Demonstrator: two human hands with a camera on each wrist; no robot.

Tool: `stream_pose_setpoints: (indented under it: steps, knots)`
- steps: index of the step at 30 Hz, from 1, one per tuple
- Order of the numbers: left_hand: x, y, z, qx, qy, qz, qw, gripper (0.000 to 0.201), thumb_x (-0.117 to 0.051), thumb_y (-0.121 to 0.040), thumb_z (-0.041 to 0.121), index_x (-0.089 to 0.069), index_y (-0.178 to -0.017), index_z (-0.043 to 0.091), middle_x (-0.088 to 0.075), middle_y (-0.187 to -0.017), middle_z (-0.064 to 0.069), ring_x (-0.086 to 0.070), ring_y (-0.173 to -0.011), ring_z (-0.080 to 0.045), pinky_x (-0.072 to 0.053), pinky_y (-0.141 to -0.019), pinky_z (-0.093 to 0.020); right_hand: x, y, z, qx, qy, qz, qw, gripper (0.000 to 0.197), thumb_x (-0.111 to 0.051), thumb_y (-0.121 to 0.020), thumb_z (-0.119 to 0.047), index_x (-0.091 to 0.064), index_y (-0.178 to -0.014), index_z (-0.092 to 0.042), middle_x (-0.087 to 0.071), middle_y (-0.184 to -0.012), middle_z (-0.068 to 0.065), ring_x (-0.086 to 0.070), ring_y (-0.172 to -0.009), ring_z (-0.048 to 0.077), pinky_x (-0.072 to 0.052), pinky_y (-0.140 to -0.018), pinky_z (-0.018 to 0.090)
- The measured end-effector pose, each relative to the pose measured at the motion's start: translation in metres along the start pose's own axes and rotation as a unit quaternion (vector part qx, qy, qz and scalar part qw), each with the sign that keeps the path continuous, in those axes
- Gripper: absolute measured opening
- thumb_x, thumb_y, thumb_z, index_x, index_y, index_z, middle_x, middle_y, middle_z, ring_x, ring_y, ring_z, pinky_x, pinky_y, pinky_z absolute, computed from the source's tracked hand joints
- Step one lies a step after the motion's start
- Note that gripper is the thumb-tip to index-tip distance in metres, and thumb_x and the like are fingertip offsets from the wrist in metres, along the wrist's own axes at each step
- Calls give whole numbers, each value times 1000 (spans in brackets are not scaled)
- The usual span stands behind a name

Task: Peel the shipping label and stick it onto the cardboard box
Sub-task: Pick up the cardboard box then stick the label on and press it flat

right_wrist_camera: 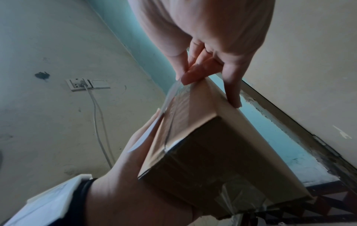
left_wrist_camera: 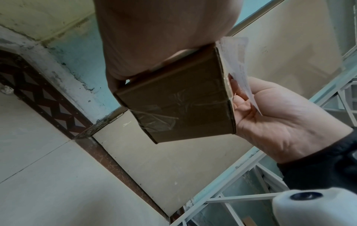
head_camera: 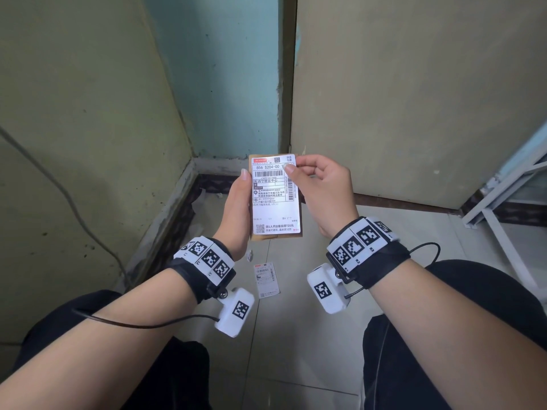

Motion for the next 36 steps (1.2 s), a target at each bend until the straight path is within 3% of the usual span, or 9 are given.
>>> stream_pose_setpoints:
  steps: [7,12,15,24,31,36]
  knots:
    - [0,1,2,11,2,-2,1000,71,-27,-97,68,-56,-138,18,-63,-134,-13,-60,-122,-37,-42,-103,-63,0,1,-1,8,9,-2,1000,12,-76,-97,-11,-72,-93,-22,-78,-75,-9,-76,-71,5,-57,-62,22]
    - [-1,3,4,8,4,-3,1000,71,-28,-96,69,-56,-138,18,-63,-133,-15,-61,-121,-39,-43,-99,-67,0,1,-1,13,13,-4,1000,14,-77,-96,-11,-72,-92,-23,-78,-74,-11,-77,-72,6,-59,-67,26]
    - [-1,2,4,-9,3,-4,1000,72,-30,-96,68,-53,-140,15,-61,-136,-16,-59,-124,-39,-41,-102,-65,0,1,-2,21,10,-4,1000,15,-77,-96,-9,-72,-92,-23,-78,-74,-11,-76,-72,5,-59,-67,25]
    - [-2,3,5,3,-9,-11,1000,82,-35,-87,78,-53,-140,18,-61,-137,-15,-59,-124,-40,-40,-100,-68,-2,2,0,33,12,4,999,16,-77,-96,-8,-72,-92,-22,-77,-74,-9,-75,-70,4,-59,-67,24]
    - [-2,4,4,-6,-5,-13,1000,78,-34,-91,74,-54,-138,15,-61,-135,-17,-58,-124,-42,-39,-101,-69,-2,1,1,36,23,6,999,13,-78,-95,-10,-72,-93,-22,-77,-82,-3,-76,-74,9,-64,-74,34]
    - [-2,4,4,-11,-3,-15,1000,76,-32,-94,70,-53,-140,14,-60,-136,-17,-57,-125,-40,-38,-104,-67,-2,2,1,41,21,5,999,15,-77,-96,-8,-72,-93,-21,-75,-79,-5,-74,-71,4,-62,-71,28]
Point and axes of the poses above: each hand's wrist, its own y-axis away from the middle knuckle, its own x-axis out of the back of the hand, z = x × y, the point moved 1 cm from there along -y, towards the middle knuckle
